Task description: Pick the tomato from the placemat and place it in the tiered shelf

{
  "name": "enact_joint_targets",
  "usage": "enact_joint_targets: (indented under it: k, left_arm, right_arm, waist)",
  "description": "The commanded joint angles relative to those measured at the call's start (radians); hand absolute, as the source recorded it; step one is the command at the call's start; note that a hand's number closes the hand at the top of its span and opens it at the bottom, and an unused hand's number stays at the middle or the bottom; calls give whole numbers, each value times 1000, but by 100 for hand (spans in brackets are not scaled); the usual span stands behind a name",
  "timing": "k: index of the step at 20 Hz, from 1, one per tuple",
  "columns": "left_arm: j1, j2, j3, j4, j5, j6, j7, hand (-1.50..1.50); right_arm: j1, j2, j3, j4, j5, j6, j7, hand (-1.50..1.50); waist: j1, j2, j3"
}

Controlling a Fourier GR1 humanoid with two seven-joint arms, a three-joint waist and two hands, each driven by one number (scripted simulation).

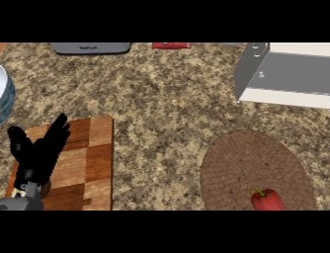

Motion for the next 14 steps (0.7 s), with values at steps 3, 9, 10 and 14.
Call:
enact_joint_targets:
  k: [3,9,10,14]
  left_arm:
    - [7,27,31,49,31,-51,35,0]
    - [-39,-52,-18,100,-19,-5,23,0]
    - [-20,-3,22,63,13,-40,36,0]
    - [10,-6,7,20,6,-51,43,0]
  right_arm:
    - [-245,-129,-155,128,-151,70,152,150]
    - [-358,-225,-195,376,-137,34,42,150]
    - [-401,-271,-215,417,-152,59,68,150]
    - [-475,-325,-189,647,-89,38,-99,150]
  waist:
    - [20,11,-8]
    - [22,16,-8]
    - [25,14,-8]
    - [39,17,-7]
